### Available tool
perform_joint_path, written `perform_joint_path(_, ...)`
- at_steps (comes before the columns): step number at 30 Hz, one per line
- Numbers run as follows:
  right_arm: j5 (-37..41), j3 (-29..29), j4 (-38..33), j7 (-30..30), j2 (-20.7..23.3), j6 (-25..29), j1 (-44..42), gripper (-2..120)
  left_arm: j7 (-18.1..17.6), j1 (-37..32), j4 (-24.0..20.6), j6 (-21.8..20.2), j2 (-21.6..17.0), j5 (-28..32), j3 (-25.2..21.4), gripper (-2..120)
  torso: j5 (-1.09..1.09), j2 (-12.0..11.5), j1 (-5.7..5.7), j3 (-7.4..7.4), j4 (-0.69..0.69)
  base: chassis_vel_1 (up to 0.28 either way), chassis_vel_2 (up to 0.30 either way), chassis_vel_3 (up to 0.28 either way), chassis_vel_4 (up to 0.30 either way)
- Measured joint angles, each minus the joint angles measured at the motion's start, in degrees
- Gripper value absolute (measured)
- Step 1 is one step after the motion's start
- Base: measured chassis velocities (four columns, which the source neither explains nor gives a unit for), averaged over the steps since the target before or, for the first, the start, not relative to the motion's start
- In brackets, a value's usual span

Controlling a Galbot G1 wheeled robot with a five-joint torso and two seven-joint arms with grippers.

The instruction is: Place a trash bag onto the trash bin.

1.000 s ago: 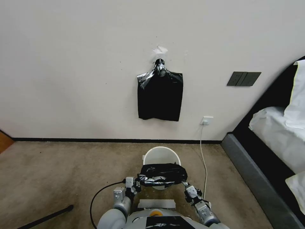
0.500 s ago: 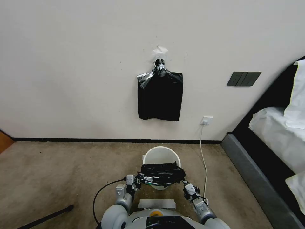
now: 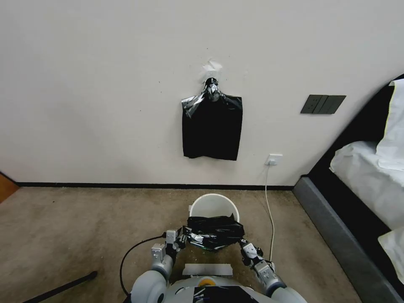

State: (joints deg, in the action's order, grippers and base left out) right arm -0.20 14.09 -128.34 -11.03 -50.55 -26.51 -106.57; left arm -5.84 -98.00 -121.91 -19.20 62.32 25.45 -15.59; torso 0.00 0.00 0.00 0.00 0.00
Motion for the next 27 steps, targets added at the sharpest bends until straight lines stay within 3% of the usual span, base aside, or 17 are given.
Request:
perform_joint_path(1,0.0,0.0,0.0,0.0,0.0,0.0,0.0,48,0.0,0.0,0.0,0.0,0.0,0.0,0.0,63,0.0,0.0,0.0,0.0,0.0,0.0,0.0,0.0,0.0)
perform_joint_path(4,-1.59,2.02,-1.24,1.92,0.22,-0.97,-1.2,63,4.79,-1.68,-0.66,0.44,-0.81,-1.47,-2.84,78,0.0,0.0,0.0,0.0,0.01,0.0,0.0,0.0,0.0)
perform_joint_path(9,-2.72,2.94,-2.57,2.8,0.37,-1.15,-2.57,78,9.87,-3.54,-0.69,2.85,-1.4,-3.31,-5.82,91,0.0,0.0,0.0,0.0,0.0,0.0,0.0,0.0,0.0)
perform_joint_path(11,-2.91,2.98,-3.22,2.87,0.37,-1.28,-3.17,88,13.78,-4.49,0.09,5.55,-1.58,-5.65,-7.61,99,0.0,0.0,0.0,0.0,0.0,0.0,0.0,0.0,0.0)
perform_joint_path(13,-2.66,2.96,-3.44,2.86,0.32,-1.38,-3.27,91,14.97,-4.68,0.55,6.66,-1.6,-6.16,-8.11,99,0.0,0.0,0.0,0.0,0.01,0.0,0.0,0.0,0.0)
perform_joint_path(15,0.27,2.67,-4.43,2.87,0.14,-1.74,-3.57,98,18.77,-4.74,2.31,10.98,-1.59,-7.06,-9.51,100,0.0,0.0,0.0,0.0,0.0,0.0,0.0,0.0,0.0)
perform_joint_path(20,6.01,2.72,-6.08,2.24,-0.57,-3.49,-3.33,100,25.39,-3.99,5.22,17.51,-1.6,-7.44,-10.8,100,0.01,0.0,0.0,0.0,0.0,0.0,0.0,0.0,0.0)
perform_joint_path(27,12.67,3.04,-8.45,2.09,-0.87,-6.55,-3.38,100,30.05,-3.68,6.48,20.32,-1.17,-7.49,-11.97,100,0.0,0.0,0.0,0.0,0.0,0.0,0.0,0.0,0.0)
